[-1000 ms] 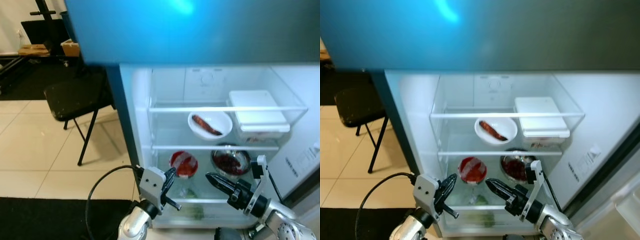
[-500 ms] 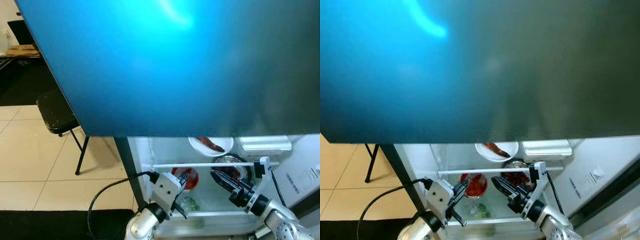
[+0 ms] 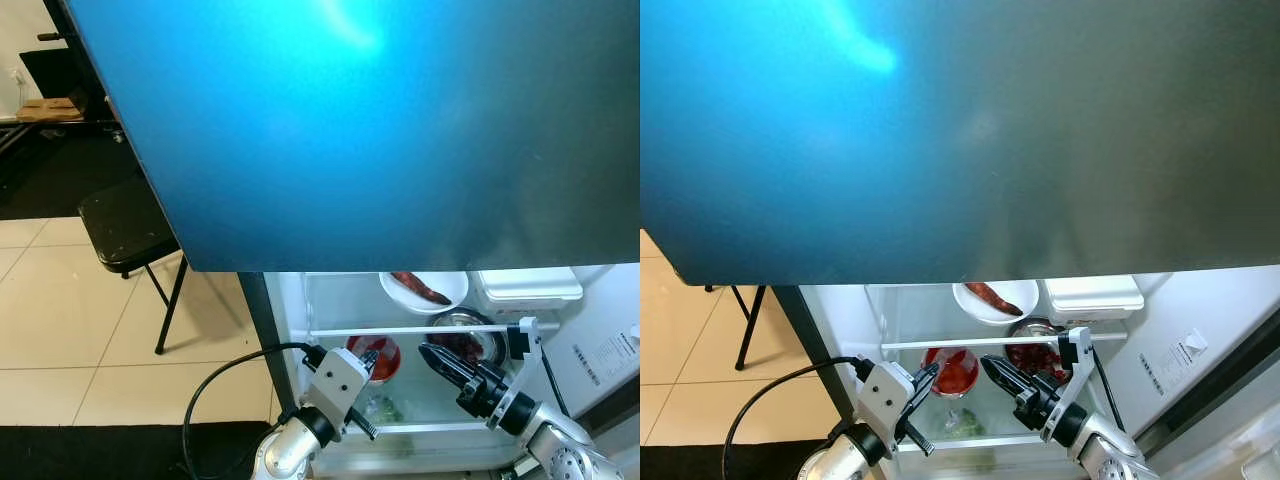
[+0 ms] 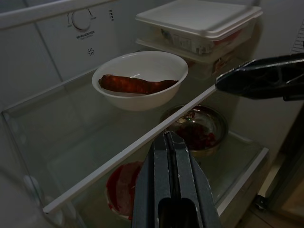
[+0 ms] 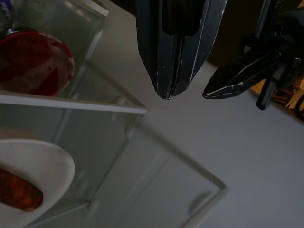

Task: Restocking fridge

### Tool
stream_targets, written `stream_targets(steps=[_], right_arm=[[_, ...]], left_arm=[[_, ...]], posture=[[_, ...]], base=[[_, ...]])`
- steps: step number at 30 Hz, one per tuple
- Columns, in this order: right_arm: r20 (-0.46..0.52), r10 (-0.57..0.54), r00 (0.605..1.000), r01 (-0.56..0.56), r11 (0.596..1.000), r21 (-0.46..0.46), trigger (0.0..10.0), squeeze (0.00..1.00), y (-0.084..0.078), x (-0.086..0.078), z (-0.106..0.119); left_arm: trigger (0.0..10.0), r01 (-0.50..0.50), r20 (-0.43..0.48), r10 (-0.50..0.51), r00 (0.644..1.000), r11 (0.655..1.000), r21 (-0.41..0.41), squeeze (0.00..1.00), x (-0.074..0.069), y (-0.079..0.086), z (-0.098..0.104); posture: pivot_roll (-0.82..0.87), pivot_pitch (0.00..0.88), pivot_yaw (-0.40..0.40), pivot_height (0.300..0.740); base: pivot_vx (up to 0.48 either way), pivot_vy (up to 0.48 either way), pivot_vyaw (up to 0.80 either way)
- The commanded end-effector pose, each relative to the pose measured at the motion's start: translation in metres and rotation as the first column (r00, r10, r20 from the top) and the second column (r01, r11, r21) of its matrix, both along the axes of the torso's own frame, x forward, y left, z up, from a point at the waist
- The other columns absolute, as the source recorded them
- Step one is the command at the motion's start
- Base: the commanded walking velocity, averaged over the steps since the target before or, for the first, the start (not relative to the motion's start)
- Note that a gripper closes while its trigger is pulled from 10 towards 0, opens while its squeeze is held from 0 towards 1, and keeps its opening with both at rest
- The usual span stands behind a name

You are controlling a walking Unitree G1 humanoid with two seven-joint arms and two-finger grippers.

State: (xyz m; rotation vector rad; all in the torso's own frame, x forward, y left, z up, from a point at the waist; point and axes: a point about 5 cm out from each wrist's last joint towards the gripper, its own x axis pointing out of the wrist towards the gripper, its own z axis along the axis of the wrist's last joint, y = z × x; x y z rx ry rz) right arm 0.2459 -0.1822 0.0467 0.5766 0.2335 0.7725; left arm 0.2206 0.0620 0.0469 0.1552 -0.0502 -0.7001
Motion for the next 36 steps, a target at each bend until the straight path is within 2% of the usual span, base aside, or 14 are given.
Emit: stream_targets(steps=[1,8,19,28,32,34,36], right_arm=[[-0.004,0.001,1.0,-0.001,1.0,0.03,10.0,0.0,-0.002,-0.003,-0.001],[0.004,0.026,1.0,-0.026,0.999,0.037,10.0,0.0,0.0,-0.006,0.0],[0.007,0.054,0.999,-0.054,0.998,0.045,10.0,0.0,0.003,-0.008,0.0],[-0.05,0.022,0.998,-0.023,1.0,-0.002,10.0,0.0,-0.002,-0.01,-0.013],[-0.095,-0.008,0.995,0.003,0.999,-0.052,10.0,0.0,-0.007,-0.013,-0.023],[-0.149,-0.077,0.986,0.058,0.99,-0.132,10.0,0.0,-0.014,-0.014,-0.036],[-0.221,-0.163,0.962,0.1,0.958,-0.27,10.0,0.0,-0.024,-0.02,-0.056]], left_arm=[[10.0,0.023,0.003,-0.023,1.0,0.999,0.035,0.0,-0.002,0.002,-0.003],[10.0,0.18,0.061,-0.186,0.981,0.979,0.096,0.0,-0.015,-0.015,0.002],[10.0,0.212,0.078,-0.222,0.972,0.97,0.115,0.0,-0.015,-0.019,0.006],[10.0,0.219,0.053,-0.228,0.972,0.967,0.13,0.0,-0.016,-0.018,0.002],[10.0,0.211,0.033,-0.217,0.976,0.969,0.13,0.0,-0.016,-0.016,-0.001],[10.0,0.205,0.018,-0.209,0.978,0.97,0.129,0.0,-0.016,-0.014,-0.003],[10.0,0.181,-0.009,-0.181,0.983,0.974,0.136,0.0,-0.014,-0.01,-0.008]], posture=[[-0.03,0.0,-0.006,0.636],[-0.03,0.0,-0.003,0.671],[-0.03,0.0,0.0,0.715],[-0.03,0.0,0.001,0.72],[-0.03,0.0,0.003,0.72],[-0.03,0.0,0.004,0.72],[-0.03,0.0,0.003,0.72]], base=[[0.0,0.0,0.0],[0.0,0.0,0.0],[0.0,0.0,0.0],[0.0,0.0,0.0],[0.0,0.0,0.0],[0.0,0.0,0.0],[-0.247,0.0,0.0]])
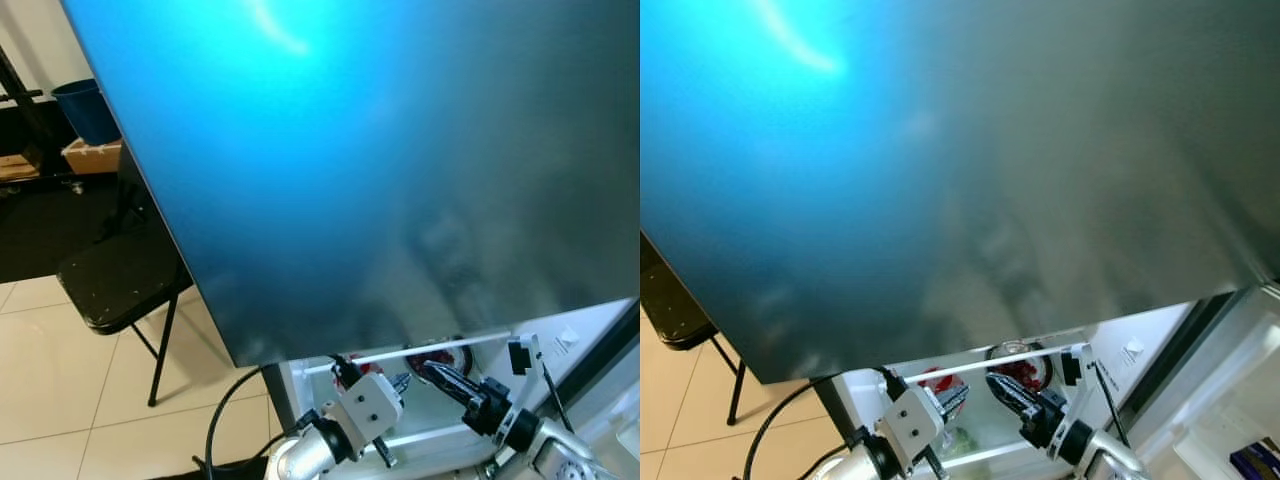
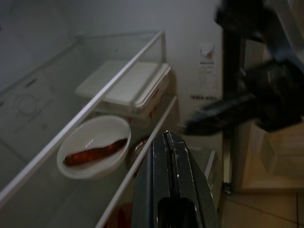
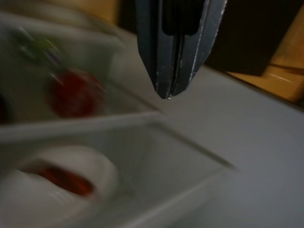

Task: Restocking fridge

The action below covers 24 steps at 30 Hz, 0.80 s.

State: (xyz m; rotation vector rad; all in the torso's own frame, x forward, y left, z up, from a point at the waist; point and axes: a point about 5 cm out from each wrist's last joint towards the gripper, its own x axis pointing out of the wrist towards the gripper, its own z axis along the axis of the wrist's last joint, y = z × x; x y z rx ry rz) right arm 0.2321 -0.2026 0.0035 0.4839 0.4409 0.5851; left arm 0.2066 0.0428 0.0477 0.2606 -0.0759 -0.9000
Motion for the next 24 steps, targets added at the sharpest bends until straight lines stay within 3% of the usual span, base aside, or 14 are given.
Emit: stream_targets(steps=[1,5,9,17,20,21,22,23,24], right_arm=[[-0.096,-0.046,0.994,0.034,0.991,-0.128,10.0,0.0,-0.007,-0.011,-0.021],[-0.193,-0.074,0.978,0.015,0.958,-0.287,10.0,0.0,-0.015,-0.03,-0.042],[-0.249,-0.124,0.96,0.029,0.934,-0.355,10.0,0.0,-0.022,-0.042,-0.053],[-0.309,-0.247,0.919,0.05,0.847,-0.529,10.0,0.0,-0.04,-0.063,-0.07],[-0.333,-0.297,0.895,0.049,0.807,-0.588,10.0,0.0,-0.047,-0.076,-0.077],[-0.333,-0.297,0.895,0.049,0.807,-0.588,10.0,0.0,-0.047,-0.076,-0.077],[-0.343,-0.316,0.885,0.05,0.795,-0.604,10.0,0.0,-0.049,-0.081,-0.079],[-0.343,-0.316,0.885,0.05,0.795,-0.604,10.0,0.0,-0.049,-0.081,-0.079],[-0.354,-0.332,0.874,0.049,0.786,-0.616,10.0,0.0,-0.051,-0.086,-0.082]], left_arm=[[10.0,-0.035,-0.049,0.037,0.998,0.998,0.05,0.0,0.002,0.012,-0.012],[10.0,-0.068,-0.093,0.073,0.993,0.996,0.06,0.0,0.004,0.019,-0.021],[10.0,-0.088,-0.13,0.098,0.987,0.993,0.08,0.0,0.003,0.024,-0.03],[10.0,-0.202,-0.301,0.239,0.923,0.968,0.147,0.0,0.0,0.047,-0.065],[10.0,-0.302,-0.438,0.377,0.816,0.924,0.233,0.0,-0.009,0.071,-0.093],[10.0,-0.302,-0.438,0.377,0.816,0.924,0.233,0.0,-0.009,0.071,-0.093],[10.0,-0.336,-0.484,0.426,0.764,0.904,0.265,0.0,-0.015,0.08,-0.102],[10.0,-0.336,-0.484,0.426,0.764,0.904,0.265,0.0,-0.015,0.08,-0.102],[10.0,-0.369,-0.524,0.481,0.703,0.876,0.309,0.0,-0.023,0.092,-0.112]], posture=[[-0.03,0.0,0.003,0.72],[-0.03,0.0,0.0,0.72],[-0.04,0.0,0.002,0.72],[-0.06,0.0,0.003,0.72],[-0.06,0.0,0.005,0.72],[-0.06,0.0,0.005,0.72],[-0.07,0.0,0.005,0.72],[-0.07,0.0,0.005,0.72],[-0.07,0.0,0.005,0.72]], base=[[-0.334,0.0,0.0],[-0.458,0.0,0.0],[-0.184,0.0,0.0],[0.0,0.0,0.0],[0.0,0.0,0.0],[0.0,0.0,0.0],[0.0,0.0,0.0],[0.0,0.0,0.0],[0.0,0.0,0.0]])
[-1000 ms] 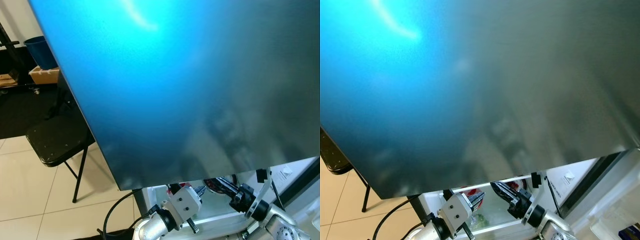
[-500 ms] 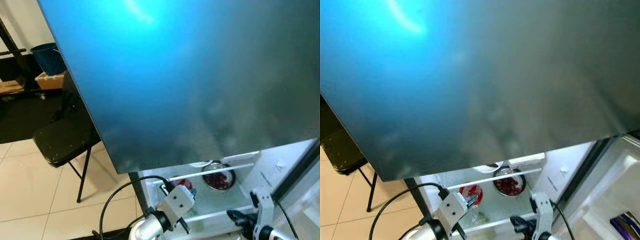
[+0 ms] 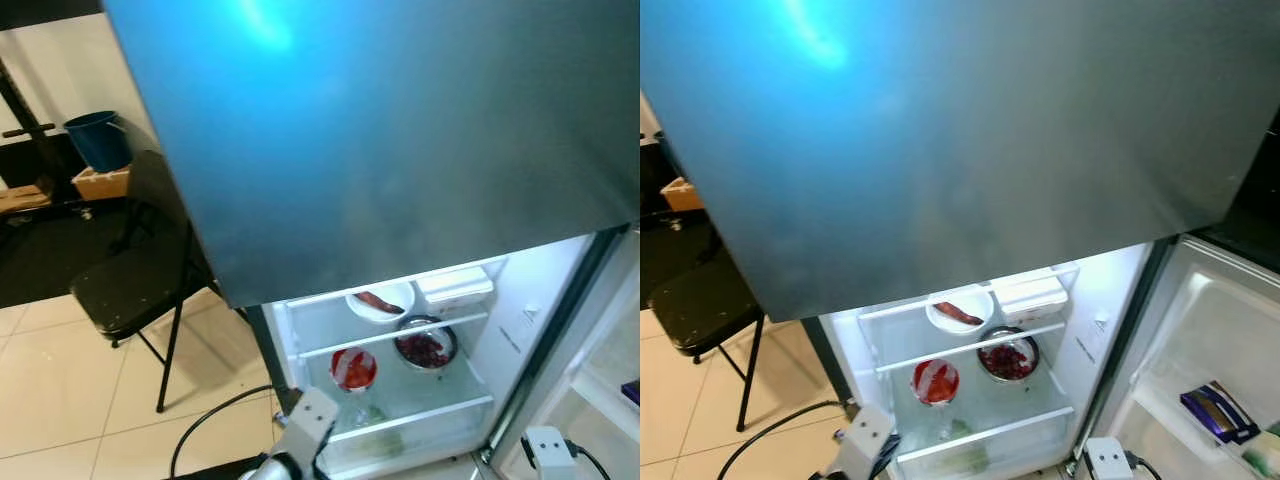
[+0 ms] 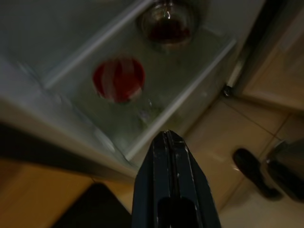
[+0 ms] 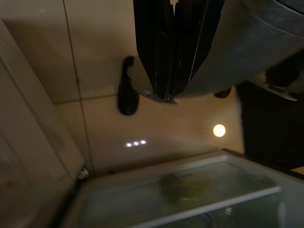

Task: Restocking fridge

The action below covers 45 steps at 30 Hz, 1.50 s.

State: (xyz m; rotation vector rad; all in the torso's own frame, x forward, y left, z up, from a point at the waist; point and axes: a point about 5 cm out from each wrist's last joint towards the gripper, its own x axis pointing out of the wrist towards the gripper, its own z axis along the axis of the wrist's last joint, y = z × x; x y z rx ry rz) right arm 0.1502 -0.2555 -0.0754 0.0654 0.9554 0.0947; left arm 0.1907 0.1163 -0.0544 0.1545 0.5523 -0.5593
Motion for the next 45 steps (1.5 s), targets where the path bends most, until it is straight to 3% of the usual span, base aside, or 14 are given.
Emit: stream_targets(steps=[1,5,7,8,10,12,14,18,24,31,40,43,45], right_arm=[[-0.034,0.006,0.999,-0.007,0.999,-0.035,10.0,0.0,0.001,-0.01,-0.005],[-0.068,-0.01,0.998,0.006,0.999,-0.052,10.0,0.0,-0.001,-0.021,-0.009],[-0.11,-0.022,0.994,0.015,0.997,-0.07,10.0,0.0,-0.001,-0.033,-0.014],[-0.11,-0.022,0.994,0.015,0.997,-0.07,10.0,0.0,-0.001,-0.033,-0.014],[-0.141,-0.035,0.989,0.024,0.997,-0.074,10.0,0.0,0.0,-0.044,-0.018],[-0.156,-0.043,0.987,0.035,0.998,-0.052,10.0,0.0,0.002,-0.051,-0.021],[-0.156,-0.043,0.987,0.035,0.998,-0.052,10.0,0.0,0.002,-0.051,-0.021],[-0.194,-0.021,0.981,0.011,0.999,-0.051,10.0,0.0,0.005,-0.057,-0.024],[-0.204,-0.026,0.979,0.013,0.998,-0.067,10.0,0.0,0.004,-0.057,-0.024],[-0.191,-0.087,0.978,0.057,0.986,-0.155,10.0,0.0,-0.005,-0.049,-0.021],[-0.203,-0.078,0.976,0.049,0.988,-0.144,10.0,0.0,0.009,-0.049,-0.025],[-0.188,-0.041,0.981,0.018,0.992,-0.126,10.0,0.0,0.015,-0.042,-0.025],[-0.212,-0.037,0.977,0.007,0.99,-0.141,10.0,0.0,0.014,-0.047,-0.026]], left_arm=[[10.0,-0.132,-0.135,0.139,0.981,0.989,0.062,0.0,-0.015,0.029,-0.018],[10.0,-0.223,-0.237,0.241,0.941,0.969,0.103,0.0,-0.031,0.045,-0.03],[10.0,-0.317,-0.332,0.35,0.876,0.936,0.151,0.0,-0.05,0.06,-0.041],[10.0,-0.317,-0.332,0.35,0.876,0.936,0.151,0.0,-0.05,0.06,-0.041],[10.0,-0.376,-0.409,0.427,0.807,0.904,0.203,0.0,-0.071,0.07,-0.05],[10.0,-0.408,-0.45,0.472,0.758,0.882,0.237,0.0,-0.085,0.075,-0.054],[10.0,-0.408,-0.45,0.472,0.758,0.882,0.237,0.0,-0.085,0.075,-0.054],[10.0,-0.456,-0.464,0.52,0.717,0.854,0.251,0.0,-0.09,0.078,-0.056],[10.0,-0.5,-0.44,0.554,0.707,0.831,0.244,0.0,-0.081,0.084,-0.053],[10.0,-0.522,-0.421,0.58,0.697,0.814,0.256,0.0,-0.074,0.09,-0.05],[10.0,-0.503,-0.42,0.58,0.698,0.814,0.29,0.0,-0.075,0.102,-0.049],[10.0,-0.5,-0.384,0.575,0.722,0.818,0.285,0.0,-0.063,0.107,-0.044],[10.0,-0.531,-0.369,0.597,0.713,0.802,0.274,0.0,-0.056,0.109,-0.041]], posture=[[-0.08,0.0,0.007,0.72],[-0.08,0.0,0.008,0.72],[-0.09,0.0,0.01,0.72],[-0.09,0.0,0.01,0.72],[-0.09,0.0,0.011,0.72],[-0.09,0.0,0.009,0.725],[-0.09,0.0,0.009,0.725],[-0.07,0.0,0.002,0.74],[-0.05,0.0,-0.013,0.74],[-0.03,0.0,-0.031,0.74],[-0.05,0.0,-0.006,0.74],[-0.02,0.0,-0.004,0.74],[0.02,0.0,-0.027,0.74]], base=[[0.0,0.0,0.0],[0.0,0.0,0.0],[0.0,0.0,0.0],[0.0,0.0,0.0],[0.0,0.0,0.0],[0.0,0.0,0.0],[0.0,0.0,0.0],[0.0,0.0,0.0],[0.0,0.0,0.0],[0.0,0.0,0.0],[0.0,0.0,0.0],[0.0,0.0,0.0],[0.0,0.0,0.0]])
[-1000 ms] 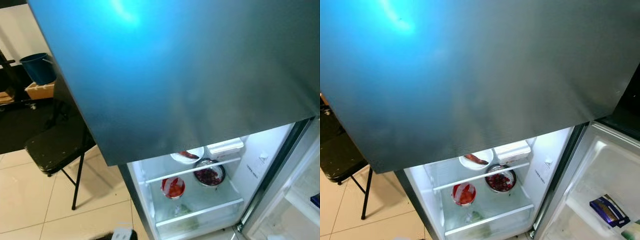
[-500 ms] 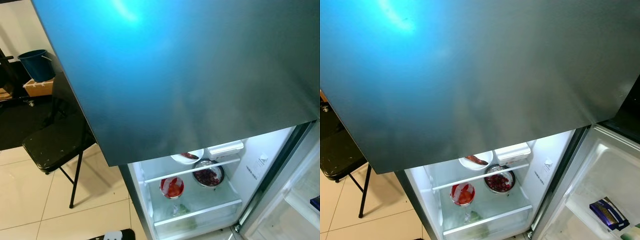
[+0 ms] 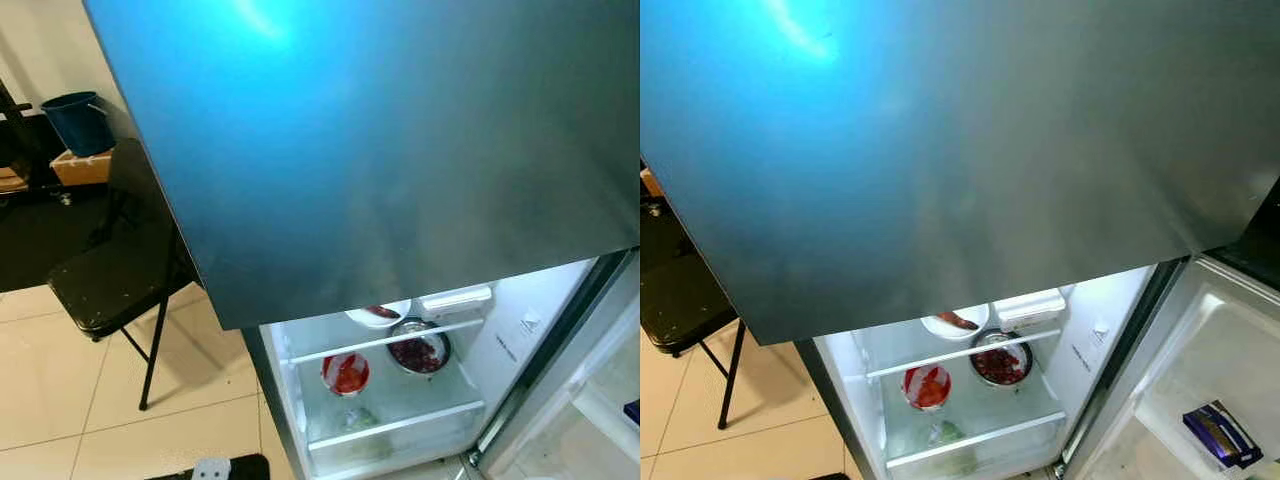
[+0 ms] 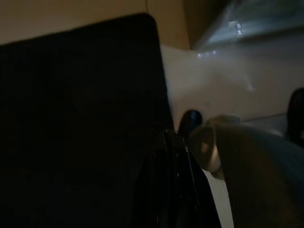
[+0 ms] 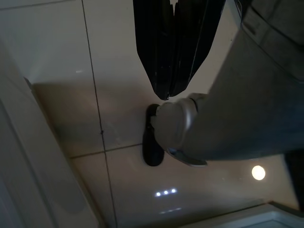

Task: Restocking fridge

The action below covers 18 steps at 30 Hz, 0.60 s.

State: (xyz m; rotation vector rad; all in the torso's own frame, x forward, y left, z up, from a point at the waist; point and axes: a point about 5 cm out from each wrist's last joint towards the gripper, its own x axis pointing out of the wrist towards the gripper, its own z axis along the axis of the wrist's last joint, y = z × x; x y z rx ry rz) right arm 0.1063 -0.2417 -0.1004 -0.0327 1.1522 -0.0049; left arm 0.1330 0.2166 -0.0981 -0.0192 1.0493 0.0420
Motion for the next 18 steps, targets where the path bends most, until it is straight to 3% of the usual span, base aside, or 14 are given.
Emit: stream_targets(steps=[1,7,12,15,18], right_arm=[[-0.027,-0.007,1.0,0.007,1.0,-0.001,10.0,0.0,-0.001,-0.005,-0.001],[-0.034,-0.005,0.999,0.005,1.0,0.001,10.0,0.0,-0.001,-0.006,-0.002],[0.009,-0.06,0.998,0.06,0.998,0.017,10.0,0.0,0.002,0.004,0.0],[-0.007,0.012,1.0,-0.012,1.0,0.017,10.0,0.0,0.01,0.004,-0.002],[-0.02,-0.014,1.0,0.014,1.0,0.025,10.0,0.0,0.01,0.001,-0.003]], left_arm=[[10.0,-0.03,0.015,0.03,0.999,0.999,0.016,0.0,0.003,0.009,0.003],[10.0,-0.029,0.009,0.029,1.0,0.999,0.017,0.0,0.0,0.01,0.002],[10.0,0.024,-0.046,-0.023,0.999,1.0,0.019,0.0,-0.013,0.006,-0.003],[10.0,0.035,-0.036,-0.035,0.999,0.999,0.021,0.0,-0.009,0.004,-0.002],[10.0,0.029,-0.032,-0.029,0.999,1.0,0.011,0.0,-0.007,0.002,-0.002]], posture=[[0.02,0.0,-0.027,0.74],[0.03,0.0,-0.006,0.74],[0.04,0.0,-0.018,0.74],[0.05,0.0,-0.02,0.74],[0.07,0.0,-0.04,0.74]], base=[[0.0,0.0,0.0],[0.0,0.0,0.0],[0.0,0.0,0.0],[0.0,0.0,0.0],[0.0,0.0,0.0]])
